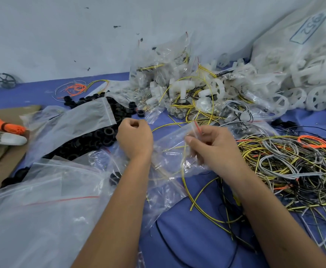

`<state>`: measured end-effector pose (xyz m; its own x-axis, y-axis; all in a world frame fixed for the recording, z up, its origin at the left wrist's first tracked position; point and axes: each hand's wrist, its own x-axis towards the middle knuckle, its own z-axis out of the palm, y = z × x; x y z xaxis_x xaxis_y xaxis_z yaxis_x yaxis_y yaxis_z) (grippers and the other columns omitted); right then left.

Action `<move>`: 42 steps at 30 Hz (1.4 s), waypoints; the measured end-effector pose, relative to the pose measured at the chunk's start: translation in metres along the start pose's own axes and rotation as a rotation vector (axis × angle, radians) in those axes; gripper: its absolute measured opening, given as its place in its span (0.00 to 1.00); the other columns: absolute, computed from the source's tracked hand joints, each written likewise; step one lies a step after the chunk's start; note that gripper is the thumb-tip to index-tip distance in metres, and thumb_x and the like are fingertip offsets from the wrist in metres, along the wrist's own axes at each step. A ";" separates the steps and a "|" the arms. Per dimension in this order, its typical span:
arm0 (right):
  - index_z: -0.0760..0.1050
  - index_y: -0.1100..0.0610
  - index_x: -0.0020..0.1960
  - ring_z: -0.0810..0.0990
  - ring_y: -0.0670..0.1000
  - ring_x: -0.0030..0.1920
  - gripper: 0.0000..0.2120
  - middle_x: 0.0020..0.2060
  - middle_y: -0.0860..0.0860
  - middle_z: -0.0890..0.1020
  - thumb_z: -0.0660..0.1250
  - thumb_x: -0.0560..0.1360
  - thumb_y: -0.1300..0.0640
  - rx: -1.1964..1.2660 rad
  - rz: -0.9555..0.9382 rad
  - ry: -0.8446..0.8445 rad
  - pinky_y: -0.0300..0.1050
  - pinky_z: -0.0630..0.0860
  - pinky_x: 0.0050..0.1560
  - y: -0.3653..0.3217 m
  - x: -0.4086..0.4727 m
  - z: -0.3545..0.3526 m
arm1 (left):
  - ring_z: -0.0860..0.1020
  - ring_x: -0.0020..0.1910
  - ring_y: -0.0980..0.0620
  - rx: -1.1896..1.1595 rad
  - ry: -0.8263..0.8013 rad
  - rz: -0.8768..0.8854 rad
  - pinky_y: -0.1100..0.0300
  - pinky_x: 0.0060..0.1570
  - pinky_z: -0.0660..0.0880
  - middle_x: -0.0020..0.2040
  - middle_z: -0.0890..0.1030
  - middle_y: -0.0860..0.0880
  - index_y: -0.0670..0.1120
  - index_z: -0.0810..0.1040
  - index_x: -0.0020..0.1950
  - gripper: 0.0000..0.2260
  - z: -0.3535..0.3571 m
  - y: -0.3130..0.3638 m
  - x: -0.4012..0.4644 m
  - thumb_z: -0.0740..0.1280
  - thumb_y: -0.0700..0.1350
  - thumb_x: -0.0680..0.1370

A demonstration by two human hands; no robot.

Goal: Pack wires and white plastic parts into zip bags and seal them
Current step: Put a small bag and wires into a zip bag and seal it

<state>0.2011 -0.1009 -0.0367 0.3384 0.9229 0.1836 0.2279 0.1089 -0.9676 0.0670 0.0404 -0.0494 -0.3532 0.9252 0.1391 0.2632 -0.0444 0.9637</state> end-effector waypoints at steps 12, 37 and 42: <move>0.80 0.55 0.38 0.81 0.52 0.33 0.13 0.29 0.50 0.81 0.66 0.80 0.53 -0.385 -0.067 0.401 0.54 0.79 0.39 0.014 0.010 -0.007 | 0.75 0.35 0.49 0.186 -0.753 0.689 0.50 0.37 0.71 0.31 0.75 0.52 0.50 0.72 0.37 0.18 0.033 -0.002 -0.061 0.57 0.57 0.83; 0.80 0.60 0.52 0.81 0.61 0.49 0.10 0.47 0.58 0.83 0.68 0.71 0.65 -0.996 -0.034 0.258 0.53 0.81 0.49 -0.020 0.079 -0.040 | 0.80 0.50 0.38 0.821 -0.569 0.501 0.54 0.41 0.70 0.48 0.82 0.43 0.44 0.78 0.46 0.16 0.030 0.009 -0.057 0.64 0.58 0.78; 0.83 0.58 0.52 0.82 0.62 0.47 0.15 0.48 0.58 0.83 0.64 0.72 0.70 -1.139 -0.138 0.207 0.53 0.81 0.46 -0.018 0.087 -0.030 | 0.76 0.45 0.40 0.913 -0.585 0.388 0.56 0.40 0.67 0.37 0.72 0.47 0.47 0.67 0.35 0.18 0.018 0.010 -0.035 0.65 0.58 0.77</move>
<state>0.2534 -0.0338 0.0020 0.3649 0.8399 0.4017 0.9270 -0.2875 -0.2408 0.0987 0.0142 -0.0484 0.3017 0.9528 0.0327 0.8993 -0.2958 0.3222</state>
